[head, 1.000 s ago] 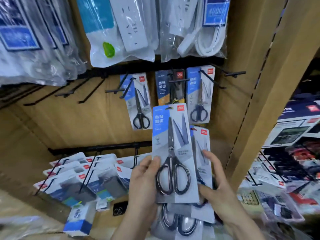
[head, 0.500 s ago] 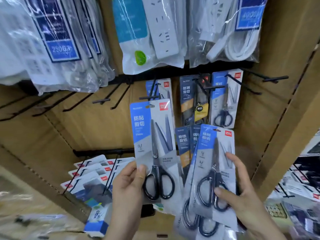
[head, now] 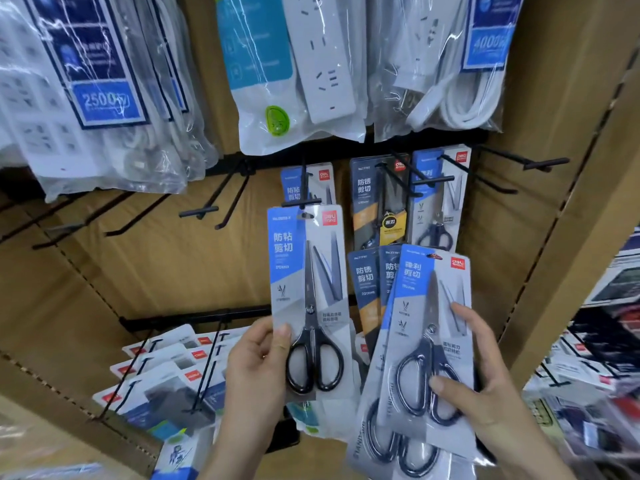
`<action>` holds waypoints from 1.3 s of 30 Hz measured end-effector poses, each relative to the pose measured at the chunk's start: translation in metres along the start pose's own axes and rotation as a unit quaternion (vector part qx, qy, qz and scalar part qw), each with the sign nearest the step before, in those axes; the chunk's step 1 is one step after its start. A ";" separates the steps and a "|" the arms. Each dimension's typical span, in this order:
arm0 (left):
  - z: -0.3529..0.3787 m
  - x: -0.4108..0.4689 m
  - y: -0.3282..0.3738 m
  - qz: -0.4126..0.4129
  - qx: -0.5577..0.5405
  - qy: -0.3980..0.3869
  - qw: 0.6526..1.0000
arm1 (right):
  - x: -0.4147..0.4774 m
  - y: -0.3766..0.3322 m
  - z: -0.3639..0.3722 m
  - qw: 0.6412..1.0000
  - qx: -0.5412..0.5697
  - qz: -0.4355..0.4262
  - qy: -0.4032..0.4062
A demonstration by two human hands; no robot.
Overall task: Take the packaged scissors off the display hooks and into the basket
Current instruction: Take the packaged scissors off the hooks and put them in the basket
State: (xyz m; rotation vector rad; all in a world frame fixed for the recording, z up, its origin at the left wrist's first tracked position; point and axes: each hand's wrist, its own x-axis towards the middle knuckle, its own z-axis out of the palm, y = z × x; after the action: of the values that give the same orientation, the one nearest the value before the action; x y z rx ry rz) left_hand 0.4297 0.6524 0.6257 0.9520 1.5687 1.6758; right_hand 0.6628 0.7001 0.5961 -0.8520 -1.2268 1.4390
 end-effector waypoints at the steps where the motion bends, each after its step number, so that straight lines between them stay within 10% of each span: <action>1: 0.001 0.003 -0.001 0.003 0.004 0.006 1.000 | 0.001 0.000 0.000 1.000 0.008 -0.004 0.008; 10: 0.016 0.083 -0.020 0.155 0.210 0.022 0.965 | 0.010 0.004 0.006 1.000 -0.006 -0.016 0.007; 23: 0.032 0.133 -0.007 0.075 0.338 -0.050 0.937 | 0.012 0.005 0.006 1.000 -0.014 -0.019 0.005; 29: 0.054 0.004 0.003 0.096 0.220 -0.272 0.932 | 0.015 0.008 0.009 0.997 -0.044 -0.054 0.017; 39: 0.074 -0.013 -0.011 -0.015 0.058 -0.122 0.991 | 0.010 0.005 0.018 0.993 -0.018 -0.009 0.119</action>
State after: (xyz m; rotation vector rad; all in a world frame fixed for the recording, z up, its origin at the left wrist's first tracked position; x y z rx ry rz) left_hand 0.4987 0.6814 0.6156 1.1394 1.5196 1.4007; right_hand 0.6421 0.7057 0.5968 -1.0025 -1.0792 1.2636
